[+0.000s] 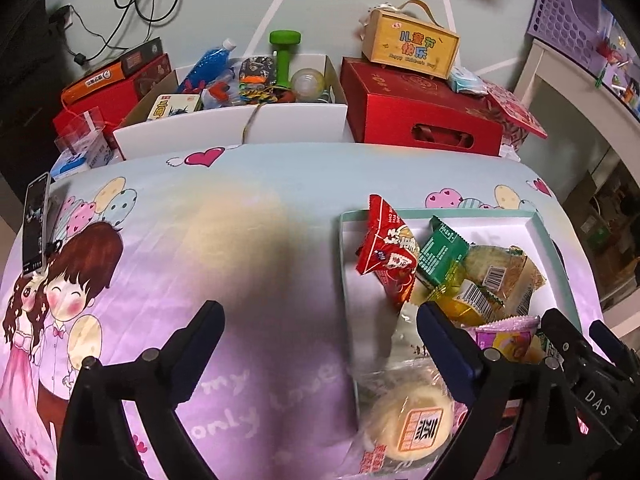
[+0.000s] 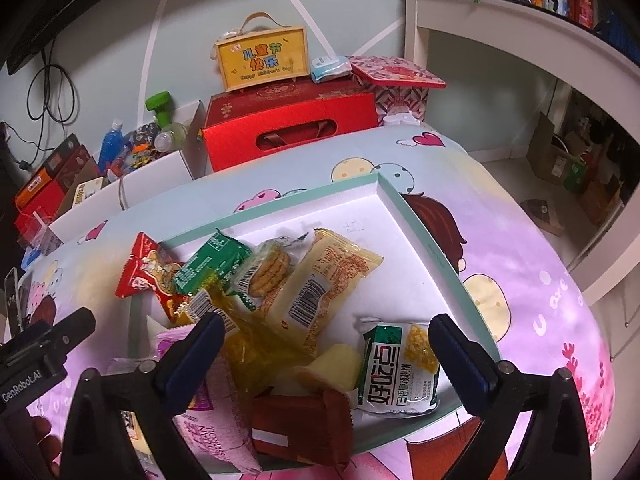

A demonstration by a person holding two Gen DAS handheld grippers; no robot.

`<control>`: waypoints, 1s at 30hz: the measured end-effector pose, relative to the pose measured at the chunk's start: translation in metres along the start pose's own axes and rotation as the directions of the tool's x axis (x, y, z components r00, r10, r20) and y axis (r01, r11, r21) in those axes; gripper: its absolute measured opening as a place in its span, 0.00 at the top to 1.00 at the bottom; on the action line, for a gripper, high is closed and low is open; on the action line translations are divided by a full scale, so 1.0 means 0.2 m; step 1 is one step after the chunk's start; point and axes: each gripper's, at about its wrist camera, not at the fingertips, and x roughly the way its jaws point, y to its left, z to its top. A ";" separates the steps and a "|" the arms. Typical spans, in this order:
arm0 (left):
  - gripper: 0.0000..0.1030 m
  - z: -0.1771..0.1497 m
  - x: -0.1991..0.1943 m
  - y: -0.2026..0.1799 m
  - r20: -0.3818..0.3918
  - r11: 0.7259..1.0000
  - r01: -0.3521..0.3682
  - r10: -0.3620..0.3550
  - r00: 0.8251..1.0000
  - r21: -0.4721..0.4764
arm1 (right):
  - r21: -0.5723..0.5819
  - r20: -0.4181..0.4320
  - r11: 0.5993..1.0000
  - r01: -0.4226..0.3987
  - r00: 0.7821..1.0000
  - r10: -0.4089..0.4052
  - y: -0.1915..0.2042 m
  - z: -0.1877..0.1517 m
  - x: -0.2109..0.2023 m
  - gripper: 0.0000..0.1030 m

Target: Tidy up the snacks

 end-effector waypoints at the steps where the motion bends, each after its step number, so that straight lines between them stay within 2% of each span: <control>1: 0.06 -0.01 -0.01 0.01 0.000 1.000 0.000 0.000 1.000 -0.001 | -0.001 0.003 1.000 0.000 1.000 0.000 0.00 0.00 -0.01 0.00; 13: 0.06 -0.09 -0.10 0.12 0.026 0.999 -0.040 0.040 0.999 0.001 | -0.047 0.035 0.999 -0.007 0.999 0.009 0.09 -0.05 -0.08 0.00; 30: 0.06 -0.26 -0.23 0.22 0.063 1.000 -0.024 0.025 0.998 -0.017 | -0.133 0.045 0.991 -0.029 0.998 0.035 0.23 -0.19 -0.17 0.00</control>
